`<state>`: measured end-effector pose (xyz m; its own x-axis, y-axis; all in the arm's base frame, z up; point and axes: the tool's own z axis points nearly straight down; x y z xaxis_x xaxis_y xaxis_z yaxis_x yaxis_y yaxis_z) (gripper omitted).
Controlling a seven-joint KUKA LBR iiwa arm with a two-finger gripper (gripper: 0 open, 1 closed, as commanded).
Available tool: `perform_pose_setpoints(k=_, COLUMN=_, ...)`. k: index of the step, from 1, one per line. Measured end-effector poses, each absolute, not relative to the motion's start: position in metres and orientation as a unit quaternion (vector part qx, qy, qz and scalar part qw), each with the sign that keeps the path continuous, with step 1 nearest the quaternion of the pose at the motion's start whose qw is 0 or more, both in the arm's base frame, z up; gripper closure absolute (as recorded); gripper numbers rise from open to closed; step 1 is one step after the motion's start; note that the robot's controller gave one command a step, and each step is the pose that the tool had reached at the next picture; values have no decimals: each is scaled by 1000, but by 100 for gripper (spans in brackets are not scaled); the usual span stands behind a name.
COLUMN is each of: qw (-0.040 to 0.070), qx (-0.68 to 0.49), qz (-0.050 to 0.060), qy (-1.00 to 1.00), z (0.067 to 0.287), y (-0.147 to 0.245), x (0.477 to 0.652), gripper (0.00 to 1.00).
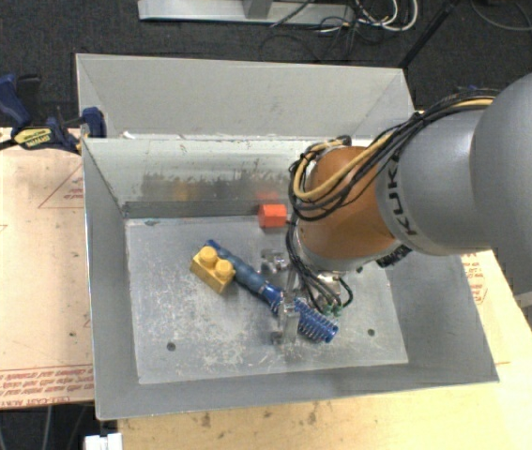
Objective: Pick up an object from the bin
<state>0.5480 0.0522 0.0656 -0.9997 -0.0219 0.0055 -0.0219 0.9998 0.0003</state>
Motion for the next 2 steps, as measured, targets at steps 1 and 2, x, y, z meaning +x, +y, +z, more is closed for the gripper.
perform_pose_setpoints(k=1, qw=0, qx=11, qz=-1, qy=-1000, z=70, y=53, x=550, gripper=100)
perform_pose_setpoints(k=2, qw=-4, qx=-11, qz=-1, qy=-1000, z=196, y=82, x=550, gripper=100)
